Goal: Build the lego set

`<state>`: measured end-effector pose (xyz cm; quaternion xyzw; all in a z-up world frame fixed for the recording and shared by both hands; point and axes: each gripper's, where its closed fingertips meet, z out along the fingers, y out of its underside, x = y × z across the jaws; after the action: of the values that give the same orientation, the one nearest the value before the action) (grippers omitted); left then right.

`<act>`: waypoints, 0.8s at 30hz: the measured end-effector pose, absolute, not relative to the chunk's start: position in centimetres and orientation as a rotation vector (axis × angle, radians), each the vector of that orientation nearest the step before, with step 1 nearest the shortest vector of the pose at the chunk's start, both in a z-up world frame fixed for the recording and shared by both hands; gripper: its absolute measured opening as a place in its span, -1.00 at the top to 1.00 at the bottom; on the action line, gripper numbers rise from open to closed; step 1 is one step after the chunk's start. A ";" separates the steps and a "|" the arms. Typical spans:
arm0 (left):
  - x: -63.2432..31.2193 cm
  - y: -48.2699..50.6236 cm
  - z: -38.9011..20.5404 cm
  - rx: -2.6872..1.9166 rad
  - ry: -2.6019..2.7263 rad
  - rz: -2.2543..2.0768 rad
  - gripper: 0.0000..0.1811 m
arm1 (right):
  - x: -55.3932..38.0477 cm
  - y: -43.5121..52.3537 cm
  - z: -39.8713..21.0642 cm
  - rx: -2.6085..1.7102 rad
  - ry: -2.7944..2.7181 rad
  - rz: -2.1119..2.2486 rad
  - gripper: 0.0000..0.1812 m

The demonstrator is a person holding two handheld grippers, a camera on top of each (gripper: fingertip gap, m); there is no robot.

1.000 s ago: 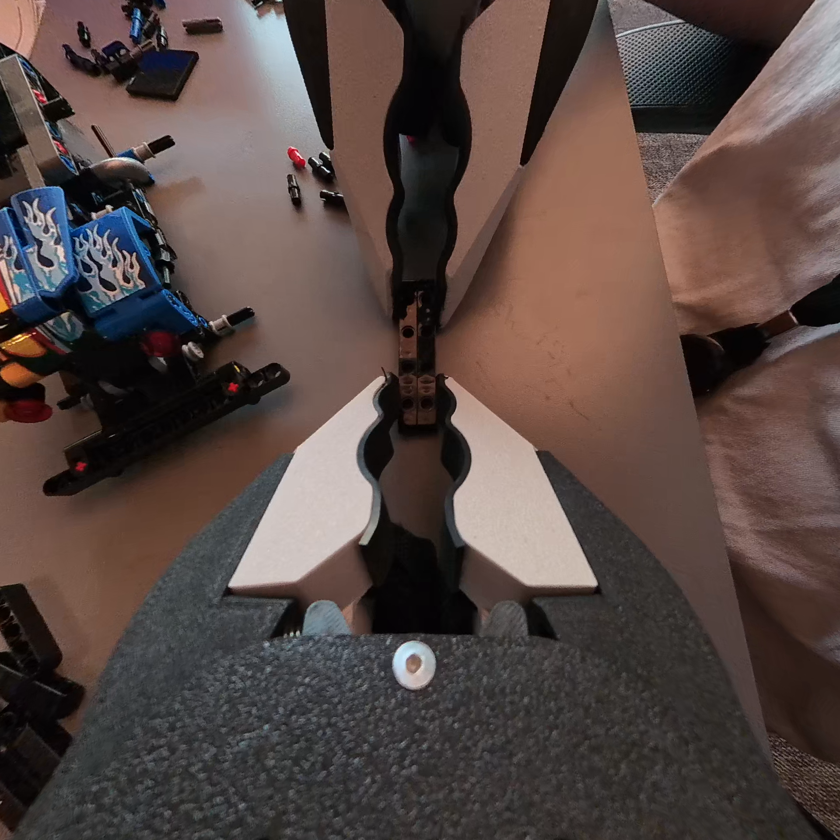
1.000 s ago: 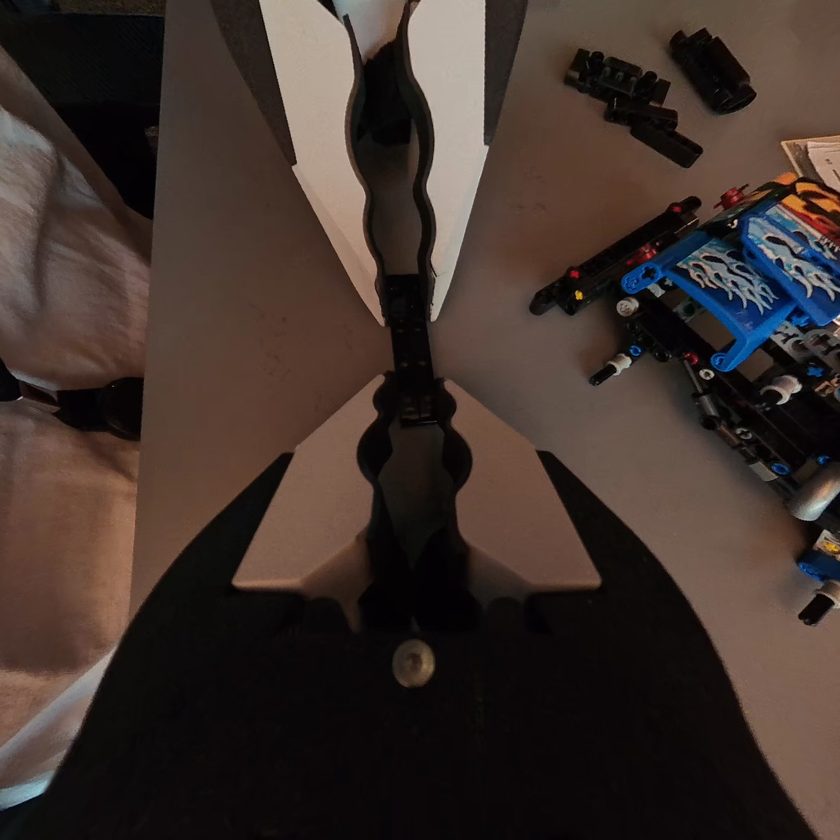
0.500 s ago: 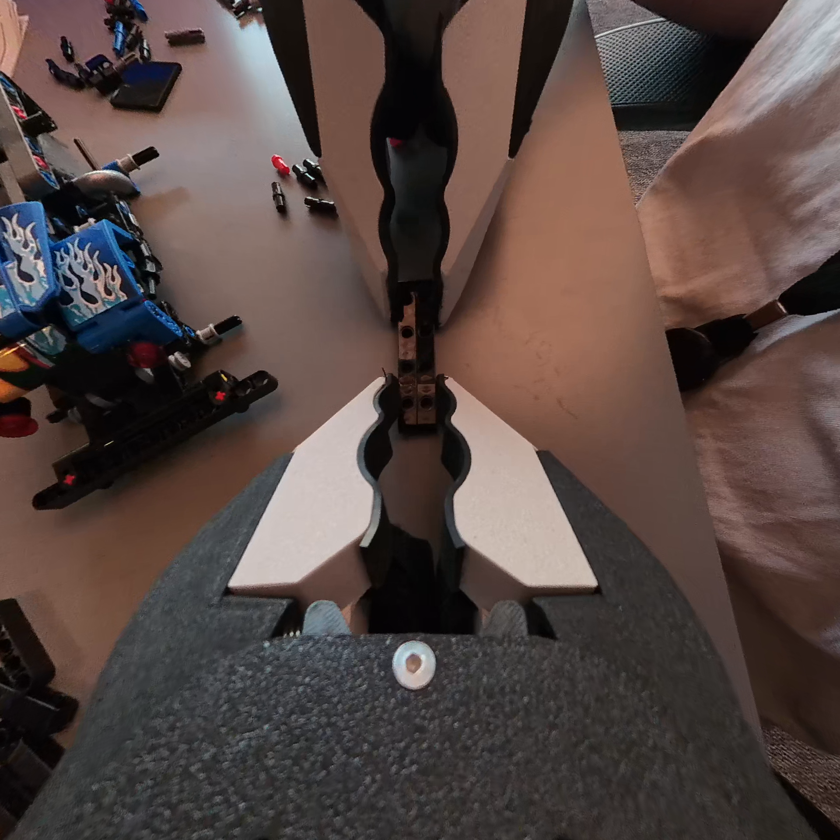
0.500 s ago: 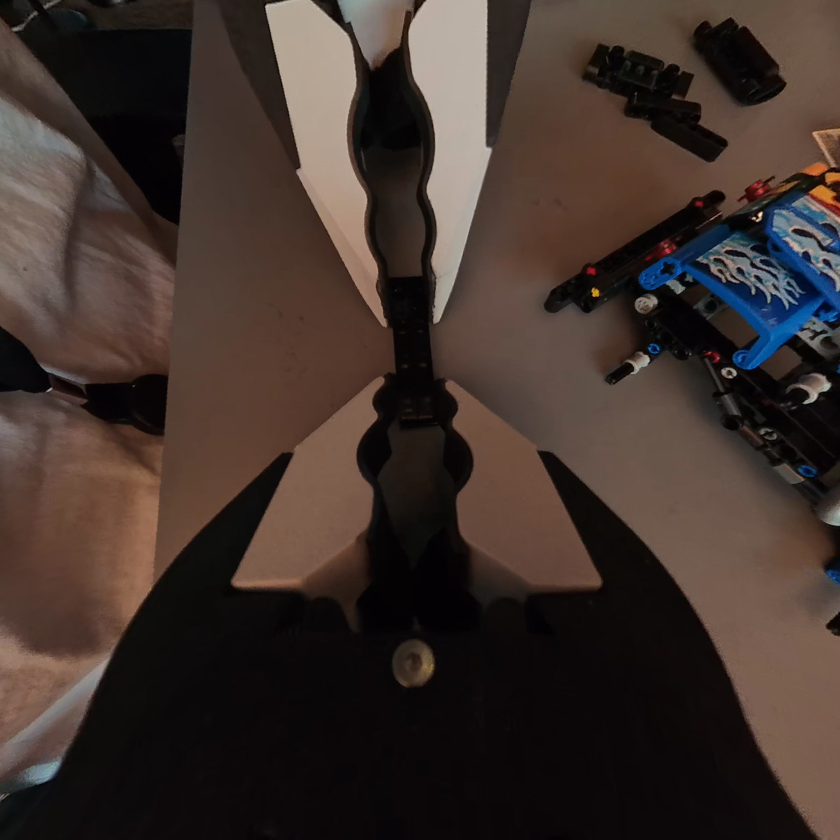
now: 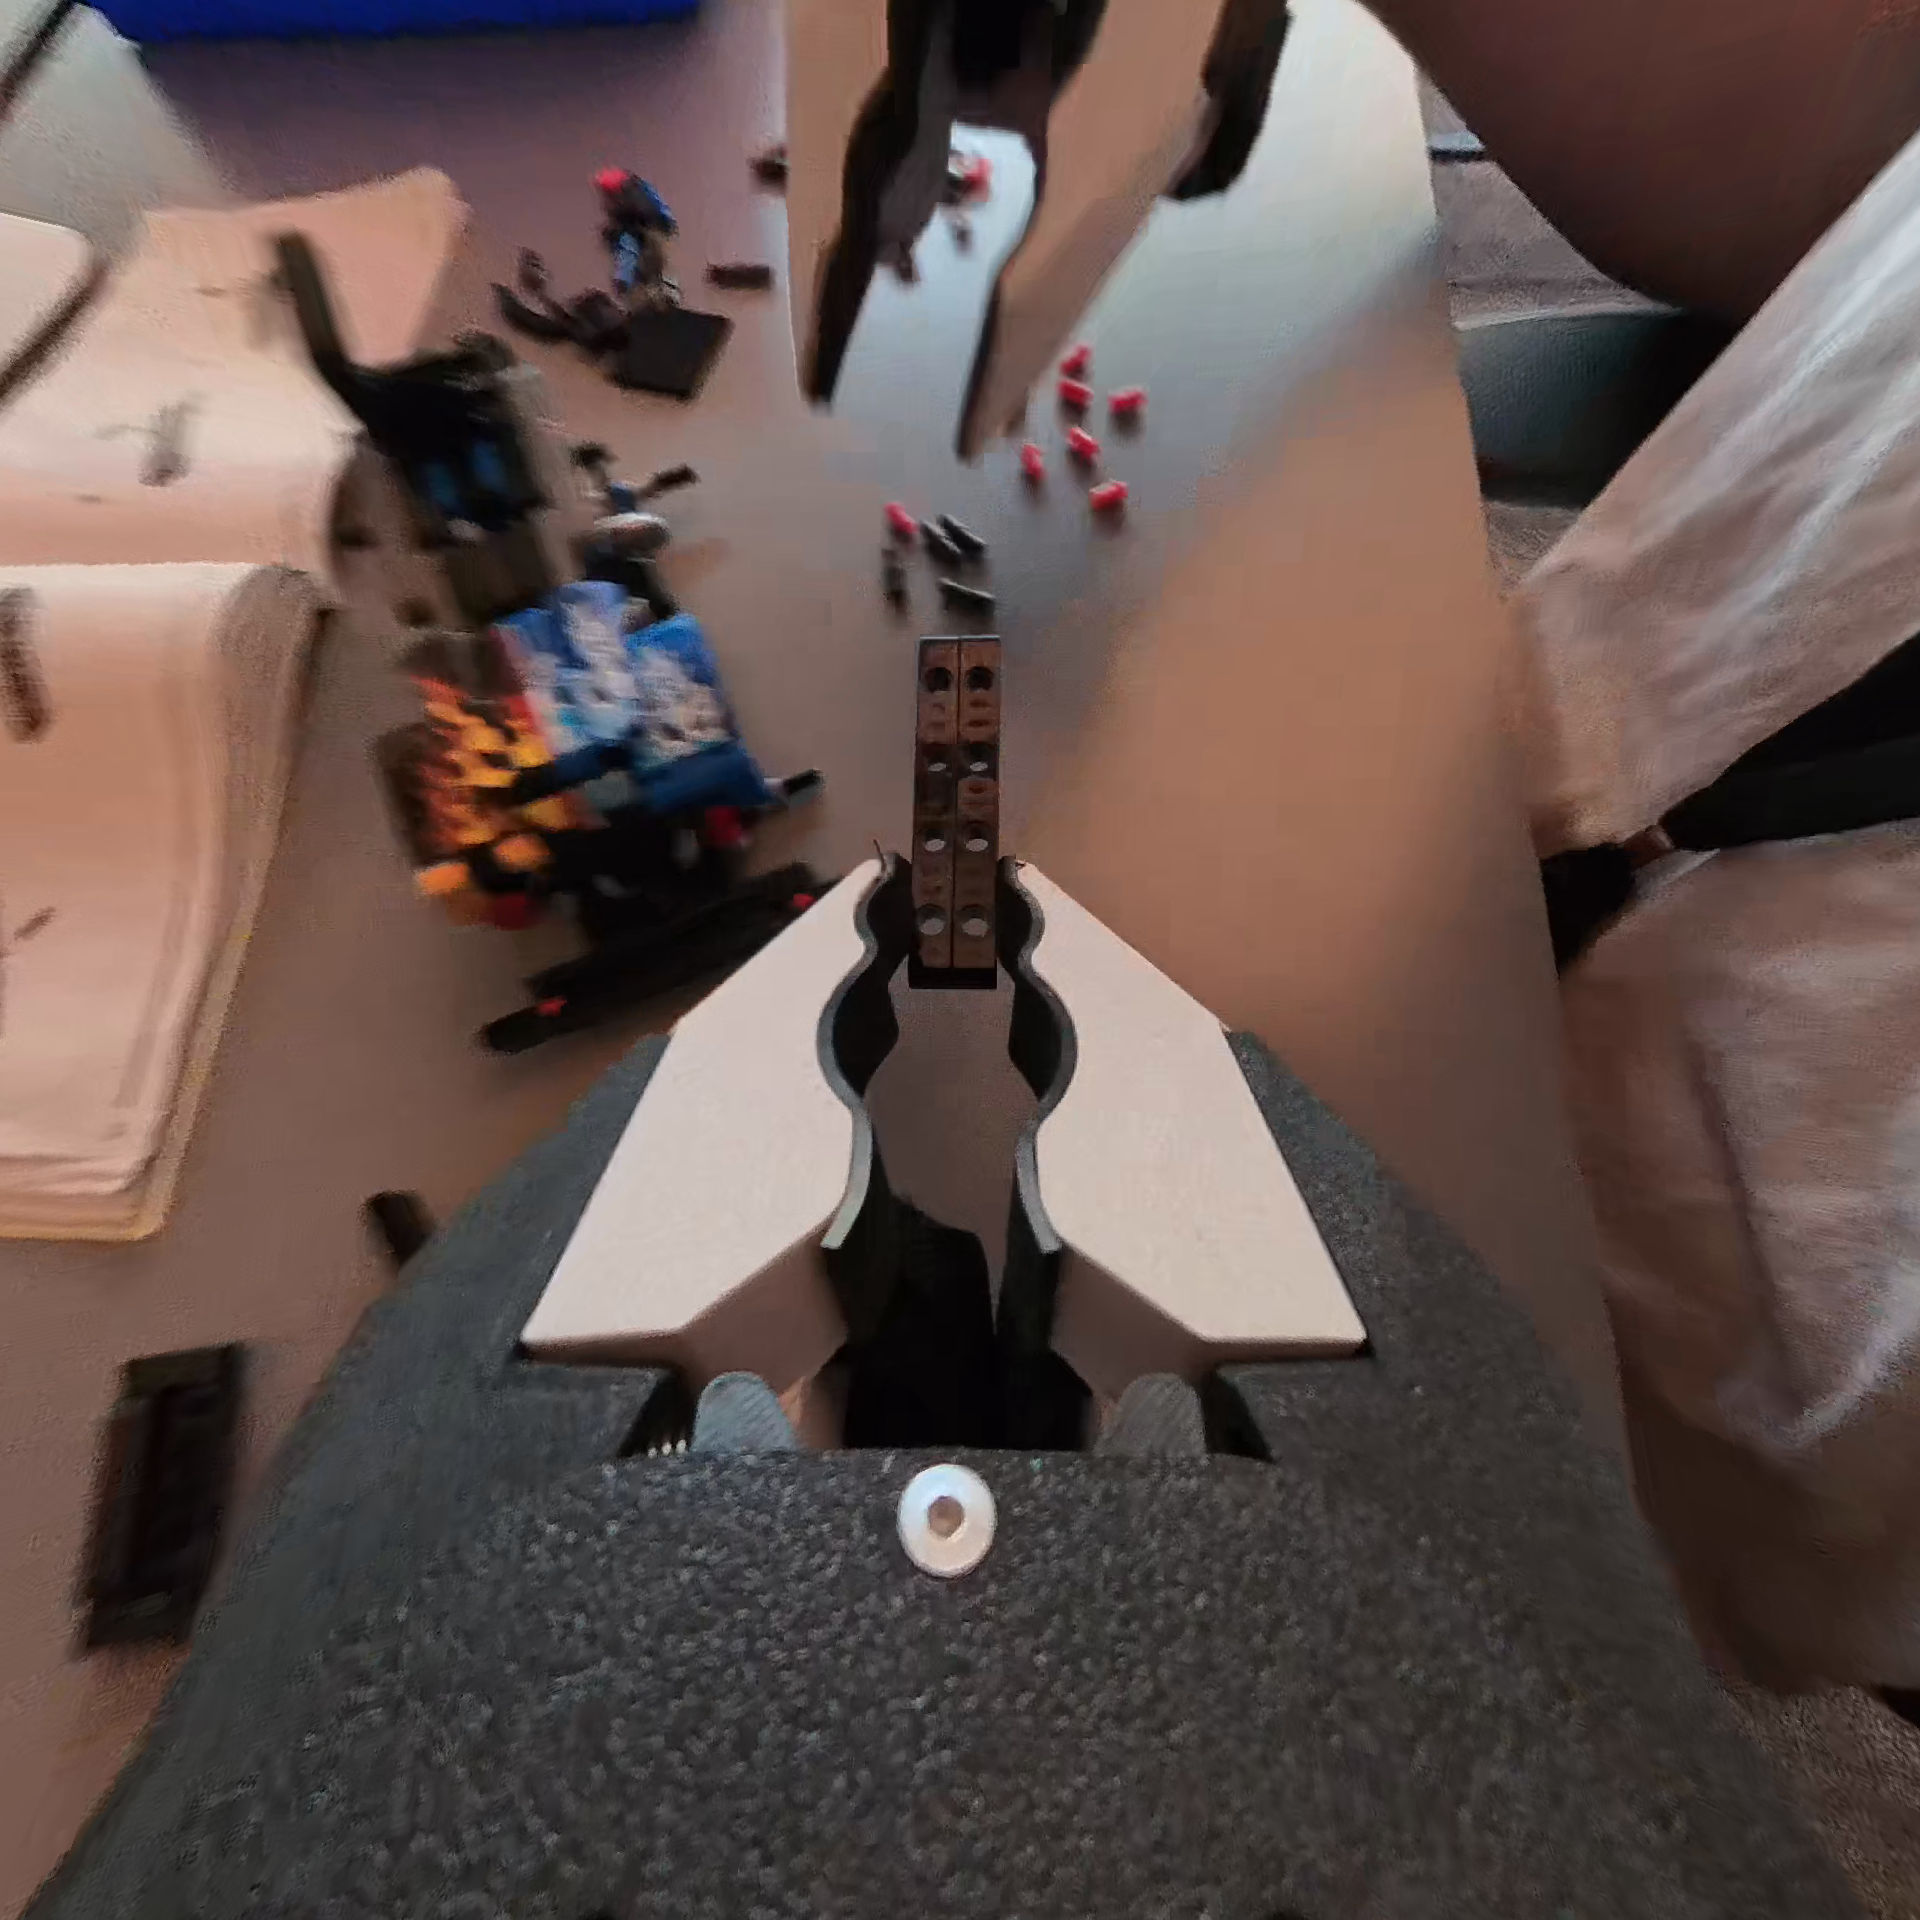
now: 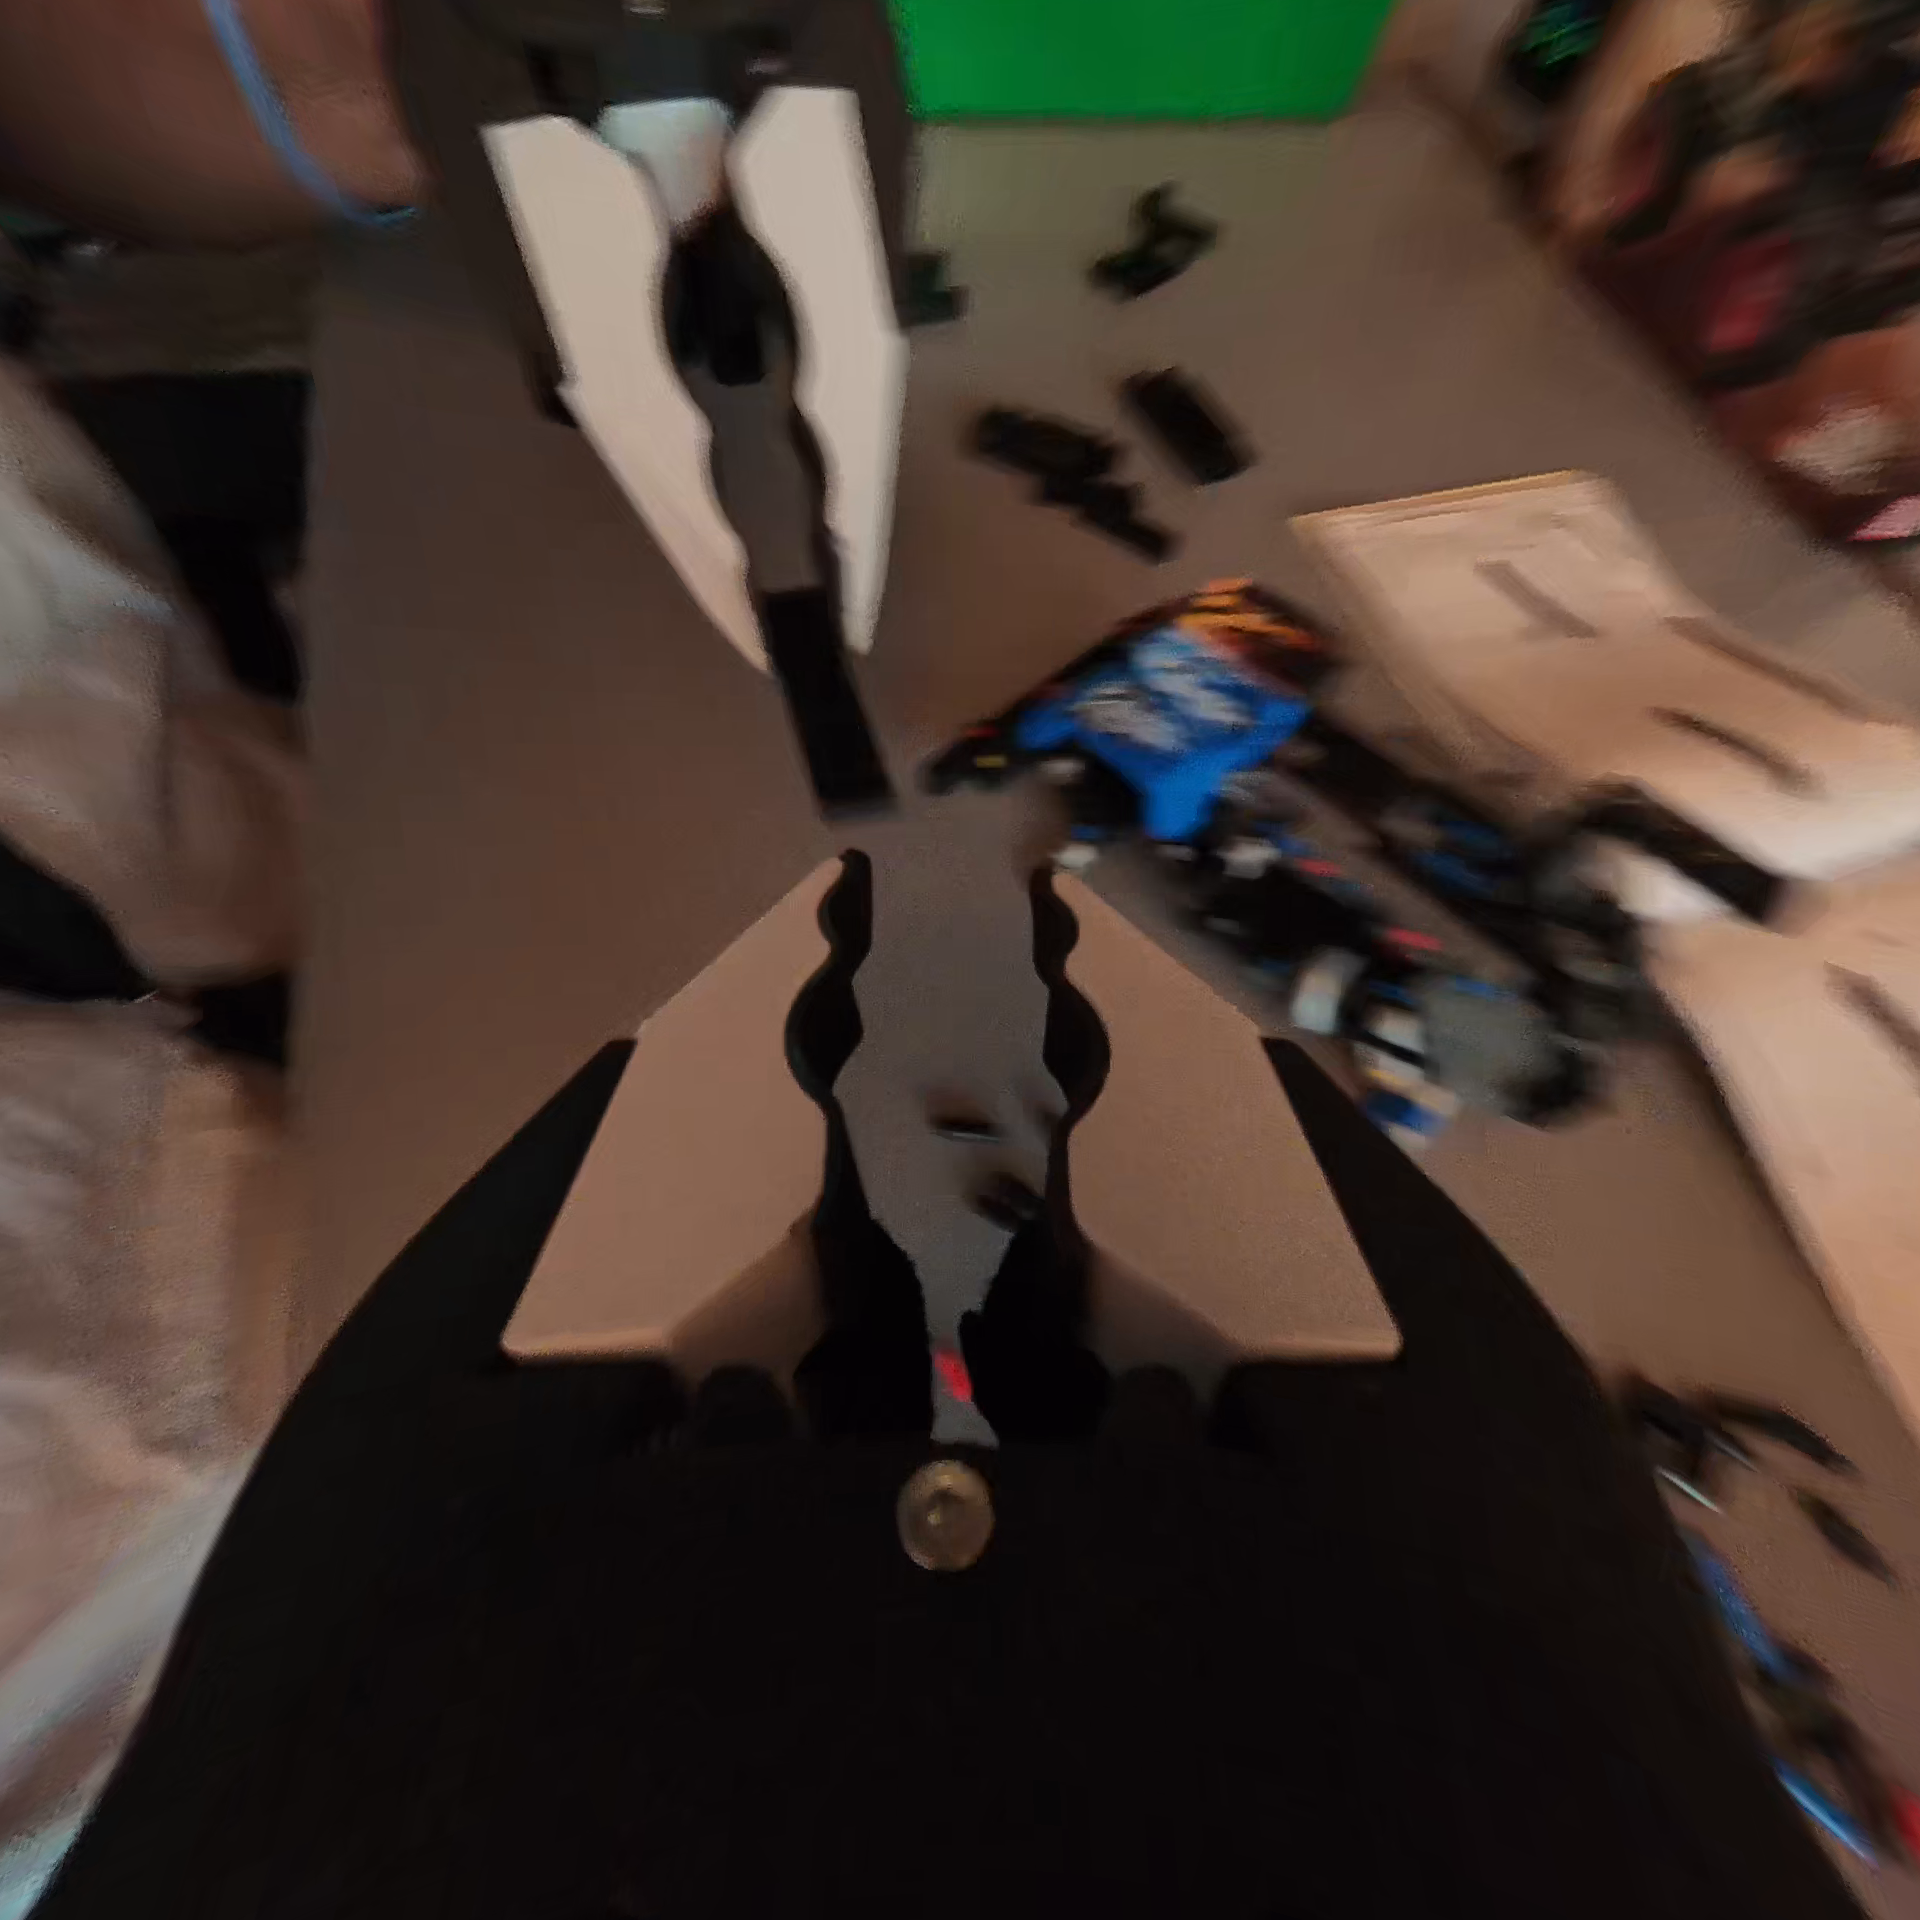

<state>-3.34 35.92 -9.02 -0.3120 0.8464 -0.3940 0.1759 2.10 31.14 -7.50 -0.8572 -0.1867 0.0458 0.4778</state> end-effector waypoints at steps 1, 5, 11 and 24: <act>-2.9 37.0 -8.0 -0.904 2.370 -1.105 0.84 | 4.4 31.0 -6.3 -2.077 -0.400 0.054 0.69; -0.6 41.4 -4.9 -0.949 2.255 -1.007 0.84 | 16.6 30.4 -4.8 -2.110 -0.185 -0.243 0.70; 1.3 45.6 -5.9 -1.006 2.178 -0.908 0.84 | 25.0 31.3 -7.4 -2.050 0.129 -0.123 0.61; 1.1 48.1 -9.3 -1.115 2.189 -0.909 0.83 | 26.0 29.9 -8.8 -2.037 0.202 -0.220 0.74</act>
<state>1.13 48.09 -9.26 -0.4111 0.8075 -0.3351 0.2581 26.05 29.95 -8.75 -0.8478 0.0840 -0.0916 0.5155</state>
